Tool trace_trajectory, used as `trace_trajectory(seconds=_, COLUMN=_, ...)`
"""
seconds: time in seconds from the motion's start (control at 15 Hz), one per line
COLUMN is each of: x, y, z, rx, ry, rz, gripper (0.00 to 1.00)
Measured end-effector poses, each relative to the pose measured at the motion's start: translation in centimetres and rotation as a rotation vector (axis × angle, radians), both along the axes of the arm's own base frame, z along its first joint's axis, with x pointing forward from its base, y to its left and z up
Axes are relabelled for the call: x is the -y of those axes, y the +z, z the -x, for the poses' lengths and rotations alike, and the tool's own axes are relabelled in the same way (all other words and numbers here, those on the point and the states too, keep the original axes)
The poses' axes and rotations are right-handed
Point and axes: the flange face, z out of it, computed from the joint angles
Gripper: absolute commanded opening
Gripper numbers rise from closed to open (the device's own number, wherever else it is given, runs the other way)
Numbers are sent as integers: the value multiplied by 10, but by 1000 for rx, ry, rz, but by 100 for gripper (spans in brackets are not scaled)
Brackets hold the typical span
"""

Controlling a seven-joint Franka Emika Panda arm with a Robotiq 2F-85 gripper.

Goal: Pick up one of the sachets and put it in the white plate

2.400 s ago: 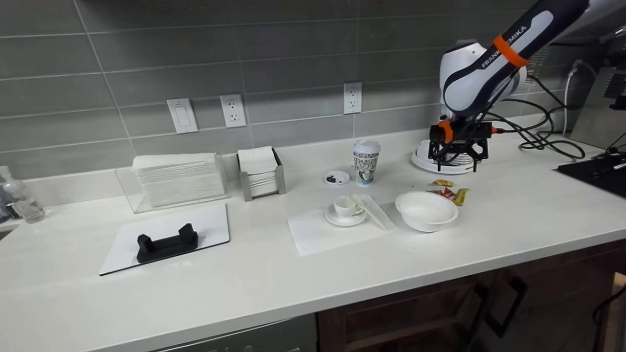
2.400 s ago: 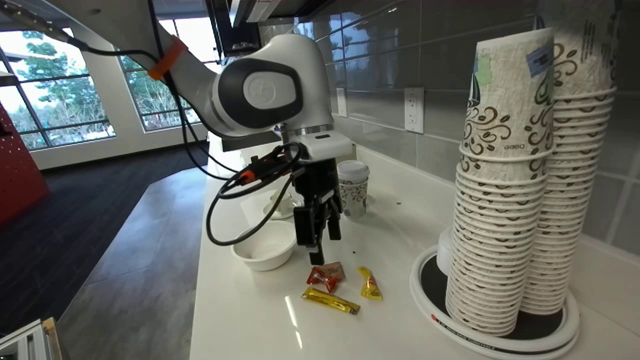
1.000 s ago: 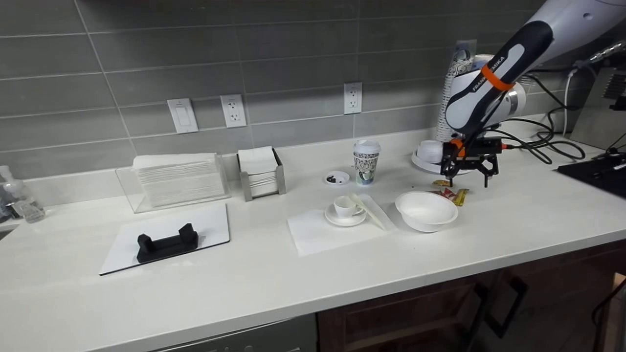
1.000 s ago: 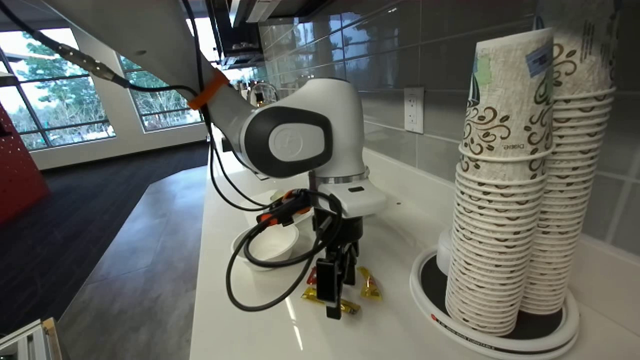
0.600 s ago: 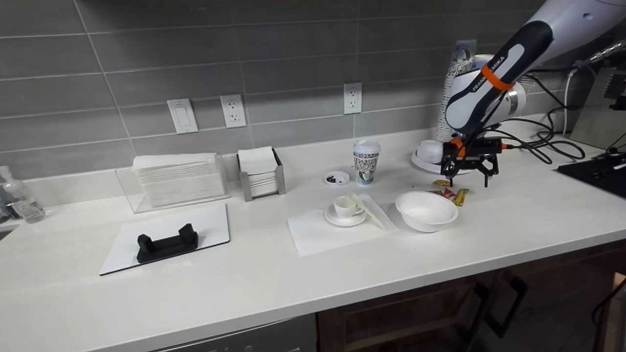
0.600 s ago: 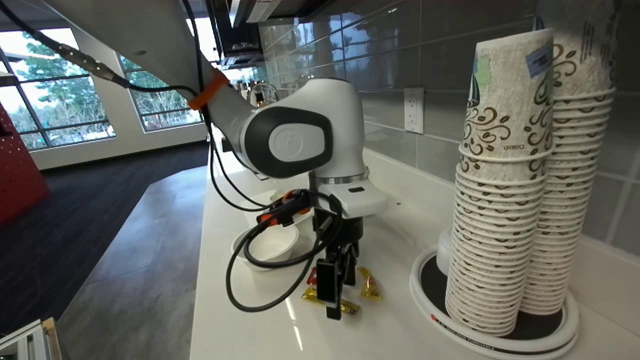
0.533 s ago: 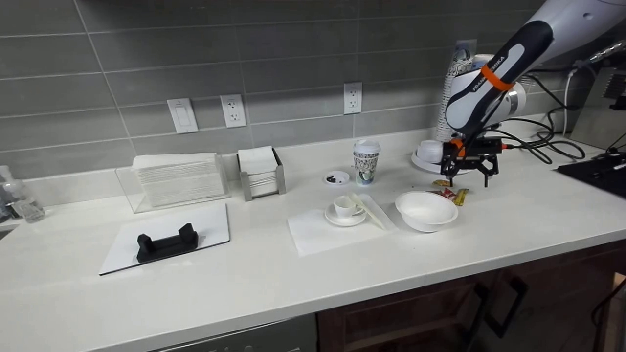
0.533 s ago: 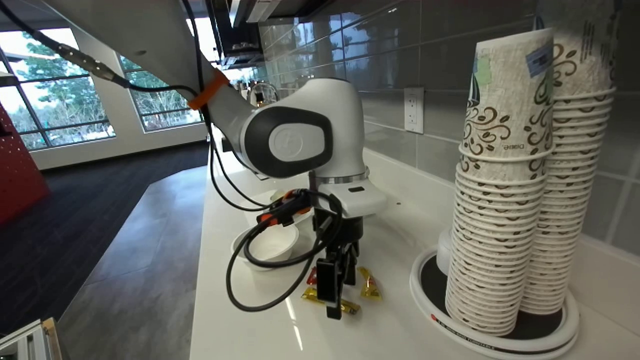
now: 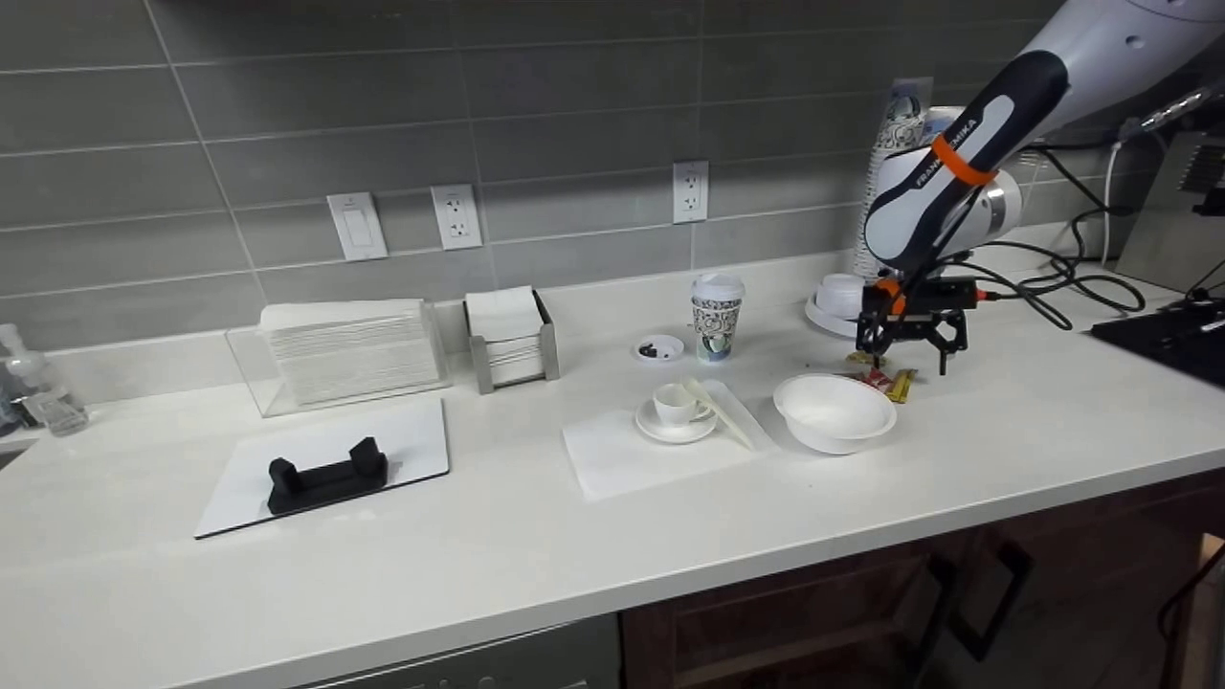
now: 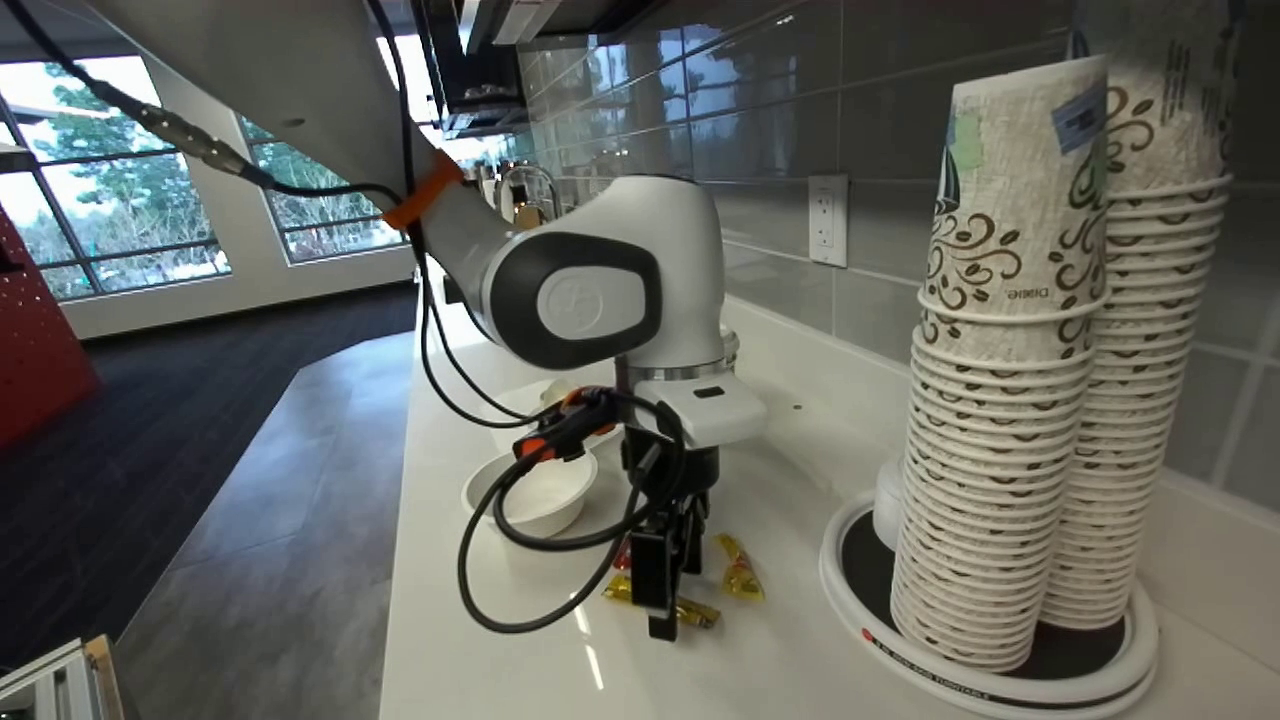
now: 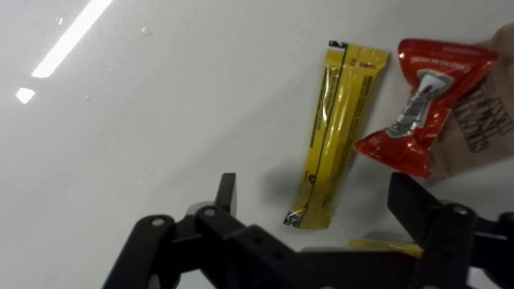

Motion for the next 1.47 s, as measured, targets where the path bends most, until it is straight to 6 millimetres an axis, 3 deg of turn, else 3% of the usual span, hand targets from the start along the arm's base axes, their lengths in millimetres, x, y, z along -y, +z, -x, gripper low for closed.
trace_trajectory(seconds=0.6, x=2, y=1, z=-4, rx=28, ry=-8, rz=-44, gripper=3)
trace_trajectory(seconds=1.13, x=10, y=11, z=-1, rx=43, ry=-8, rz=-38, gripper=0)
trace_trajectory(seconds=1.47, x=17, y=40, z=14, rx=63, ry=51, rz=-59, gripper=0)
